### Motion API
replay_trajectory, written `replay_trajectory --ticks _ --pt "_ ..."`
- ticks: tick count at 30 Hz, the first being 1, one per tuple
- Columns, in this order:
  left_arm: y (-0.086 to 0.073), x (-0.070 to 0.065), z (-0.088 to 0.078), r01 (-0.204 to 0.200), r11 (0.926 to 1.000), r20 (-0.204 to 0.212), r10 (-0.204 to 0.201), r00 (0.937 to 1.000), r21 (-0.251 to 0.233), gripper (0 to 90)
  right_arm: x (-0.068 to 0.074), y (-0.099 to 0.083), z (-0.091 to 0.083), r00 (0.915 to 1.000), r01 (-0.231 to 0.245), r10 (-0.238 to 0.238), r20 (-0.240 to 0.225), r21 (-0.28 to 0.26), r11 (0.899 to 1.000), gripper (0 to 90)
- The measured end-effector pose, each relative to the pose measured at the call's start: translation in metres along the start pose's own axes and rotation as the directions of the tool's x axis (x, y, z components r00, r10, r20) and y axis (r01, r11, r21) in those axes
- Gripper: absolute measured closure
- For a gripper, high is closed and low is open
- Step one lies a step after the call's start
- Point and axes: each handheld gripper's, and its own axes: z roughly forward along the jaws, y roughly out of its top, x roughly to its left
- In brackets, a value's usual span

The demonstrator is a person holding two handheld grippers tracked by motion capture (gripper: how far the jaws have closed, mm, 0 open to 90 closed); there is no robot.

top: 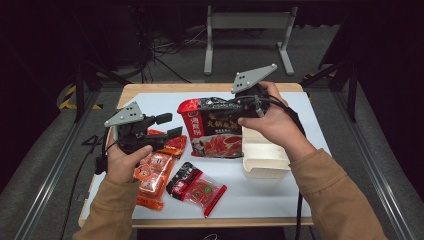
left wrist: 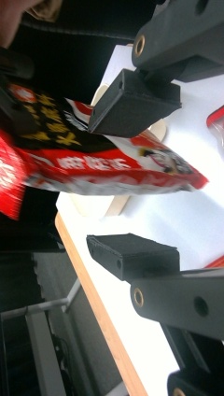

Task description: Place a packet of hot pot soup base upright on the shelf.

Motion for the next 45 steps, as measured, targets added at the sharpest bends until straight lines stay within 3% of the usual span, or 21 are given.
replay_trajectory --ticks 7,13,21,31,33,39,45 --pt "-0.004 0.006 -0.003 0.022 0.9996 -0.018 -0.022 0.9996 0.015 37.0 -0.009 0.009 -0.011 0.9996 0.017 -0.017 0.023 0.002 1.0 77.3" --pt "-0.008 0.015 -0.006 0.032 0.9992 -0.042 -0.031 0.9986 0.026 34.4 -0.024 0.011 -0.022 0.9968 0.033 -0.034 0.072 0.007 0.999 77.2" --pt "-0.012 0.023 -0.007 0.065 0.9973 -0.035 -0.064 0.9973 0.034 29.3 -0.043 0.007 -0.033 0.9927 0.036 -0.036 0.115 0.0 0.999 77.1" --pt "-0.02 0.031 -0.009 0.087 0.9962 -0.058 -0.087 0.9945 -0.013 30.4 -0.068 -0.003 -0.047 0.9849 0.053 -0.051 0.165 -0.006 0.999 77.0" --pt "-0.022 0.034 -0.01 0.097 0.9953 -0.092 -0.097 0.9911 -0.004 30.2 -0.075 -0.007 -0.052 0.9814 0.048 -0.047 0.186 -0.002 0.999 77.0" --pt "-0.027 0.041 -0.009 0.128 0.9912 -0.14 -0.123 0.9825 0.031 29.9 -0.086 -0.014 -0.06 0.9756 0.031 -0.031 0.217 0.004 1.0 77.0" --pt "-0.03 0.045 -0.008 0.139 0.9892 -0.153 -0.131 0.9795 0.046 28.9 -0.098 -0.023 -0.066 0.9725 0.037 -0.035 0.23 -0.002 0.999 76.8"
